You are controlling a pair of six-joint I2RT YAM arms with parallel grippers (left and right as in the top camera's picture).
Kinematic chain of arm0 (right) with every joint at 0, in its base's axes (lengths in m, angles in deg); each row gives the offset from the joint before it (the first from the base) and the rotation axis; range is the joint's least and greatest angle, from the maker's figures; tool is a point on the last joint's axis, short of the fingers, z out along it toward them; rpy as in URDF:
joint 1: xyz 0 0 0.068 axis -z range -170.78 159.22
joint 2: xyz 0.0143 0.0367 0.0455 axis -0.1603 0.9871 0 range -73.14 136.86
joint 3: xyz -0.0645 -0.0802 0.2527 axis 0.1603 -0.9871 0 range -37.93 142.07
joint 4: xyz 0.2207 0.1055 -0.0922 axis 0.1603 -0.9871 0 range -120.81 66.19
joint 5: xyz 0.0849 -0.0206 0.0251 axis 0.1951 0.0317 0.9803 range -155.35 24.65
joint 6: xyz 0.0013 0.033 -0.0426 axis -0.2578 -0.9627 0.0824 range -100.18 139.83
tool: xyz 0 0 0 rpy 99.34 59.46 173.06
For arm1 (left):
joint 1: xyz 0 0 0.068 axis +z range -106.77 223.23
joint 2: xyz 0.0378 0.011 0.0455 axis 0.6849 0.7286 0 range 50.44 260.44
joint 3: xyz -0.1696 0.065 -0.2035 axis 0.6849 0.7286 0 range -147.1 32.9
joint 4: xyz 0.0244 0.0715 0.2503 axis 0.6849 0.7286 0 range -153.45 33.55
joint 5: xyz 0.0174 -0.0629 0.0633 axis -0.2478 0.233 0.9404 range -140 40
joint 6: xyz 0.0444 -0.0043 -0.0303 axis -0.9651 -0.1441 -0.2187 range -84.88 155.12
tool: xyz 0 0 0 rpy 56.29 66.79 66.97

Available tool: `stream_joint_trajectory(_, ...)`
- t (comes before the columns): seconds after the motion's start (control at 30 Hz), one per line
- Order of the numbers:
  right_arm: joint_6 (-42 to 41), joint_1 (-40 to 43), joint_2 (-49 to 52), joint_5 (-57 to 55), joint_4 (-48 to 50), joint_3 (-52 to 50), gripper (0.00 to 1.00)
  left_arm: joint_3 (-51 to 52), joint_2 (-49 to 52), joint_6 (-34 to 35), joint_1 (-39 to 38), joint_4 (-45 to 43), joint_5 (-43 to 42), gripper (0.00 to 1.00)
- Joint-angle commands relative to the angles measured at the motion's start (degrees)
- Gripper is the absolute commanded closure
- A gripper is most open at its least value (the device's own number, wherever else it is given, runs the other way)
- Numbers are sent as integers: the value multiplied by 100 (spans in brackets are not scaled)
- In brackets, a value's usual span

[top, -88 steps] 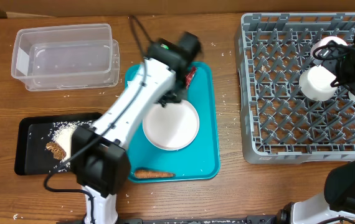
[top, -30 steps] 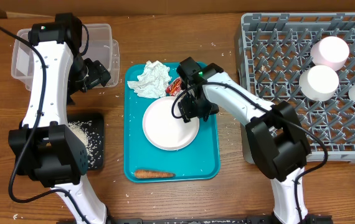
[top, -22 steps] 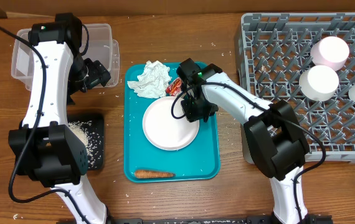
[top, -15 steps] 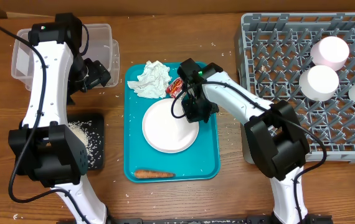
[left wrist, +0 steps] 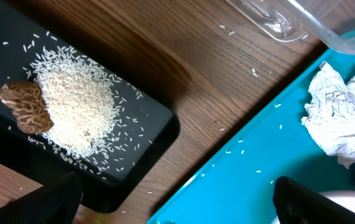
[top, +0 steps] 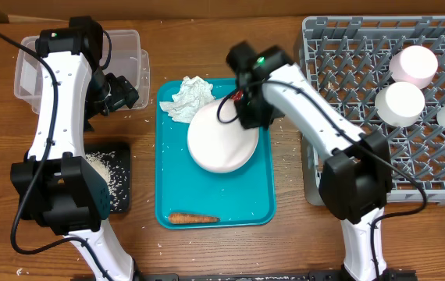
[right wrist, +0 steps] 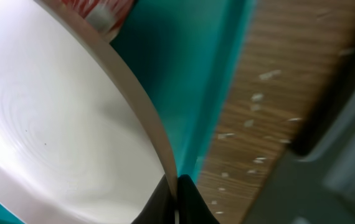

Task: Sort waste into correct bins and load items into the dishwasher
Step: 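Lift the plate with the right gripper and carry it into the dish rack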

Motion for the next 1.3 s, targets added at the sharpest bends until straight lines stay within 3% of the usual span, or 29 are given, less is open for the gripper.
stream_joint_trajectory(0.0,-63,291,-518,-780,-214,658,96,-118,-227,74,2,-9,-26,0)
stream_joint_trajectory(0.43,-756,1591,-1161,-4258,-48,1025,96,-118,-227,74,2,-9,-26,0)
stream_joint_trajectory(0.73,-313,2450,-1128,-4253,1119,1012,96,-118,-227,74,2,-9,-26,0)
stream_joint_trajectory(1.0,341,2566,-931,-4308,1982,960,96,-118,-227,74,2,-9,-26,0)
stream_joint_trajectory(1.27,352,2610,-566,-5195,2352,785,96,-118,-227,72,2,-9,-26,0)
